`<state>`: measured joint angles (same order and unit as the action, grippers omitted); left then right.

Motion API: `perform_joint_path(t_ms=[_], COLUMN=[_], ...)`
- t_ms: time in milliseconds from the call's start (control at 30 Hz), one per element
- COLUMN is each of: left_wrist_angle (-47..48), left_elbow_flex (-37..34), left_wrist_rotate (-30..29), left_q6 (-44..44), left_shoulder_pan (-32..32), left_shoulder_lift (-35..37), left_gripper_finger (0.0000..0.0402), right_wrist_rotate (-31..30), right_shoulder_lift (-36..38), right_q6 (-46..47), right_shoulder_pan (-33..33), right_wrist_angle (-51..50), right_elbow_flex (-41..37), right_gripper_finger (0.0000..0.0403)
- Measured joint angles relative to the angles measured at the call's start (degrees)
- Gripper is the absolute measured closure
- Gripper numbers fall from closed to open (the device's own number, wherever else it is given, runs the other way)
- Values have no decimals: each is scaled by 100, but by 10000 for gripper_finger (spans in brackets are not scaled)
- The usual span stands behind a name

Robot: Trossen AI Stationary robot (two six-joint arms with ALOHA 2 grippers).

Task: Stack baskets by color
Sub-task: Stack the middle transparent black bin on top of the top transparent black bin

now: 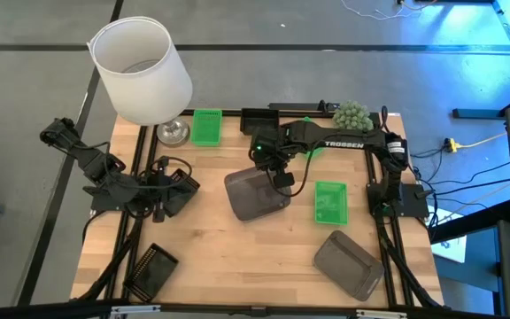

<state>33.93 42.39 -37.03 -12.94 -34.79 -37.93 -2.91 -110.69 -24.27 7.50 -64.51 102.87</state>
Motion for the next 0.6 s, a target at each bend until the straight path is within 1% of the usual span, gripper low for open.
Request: perform_joint_path(t_ms=[433, 600], left_wrist_angle=[4, 7], left_elbow_flex=[0, 0], left_wrist_rotate=[1, 1], left_q6=[3, 3], left_shoulder_pan=[-2, -2], left_shoulder_lift=[0, -1], left_gripper_finger=[401, 401], right_wrist_rotate=[7, 150], right_shoulder_lift=[-108, -221], right_q6=[150, 165], right_shoulder_pan=[1, -4], right_wrist_angle=[-116, -143], right_elbow_flex=[-7, -7], right_gripper_finger=[403, 403])
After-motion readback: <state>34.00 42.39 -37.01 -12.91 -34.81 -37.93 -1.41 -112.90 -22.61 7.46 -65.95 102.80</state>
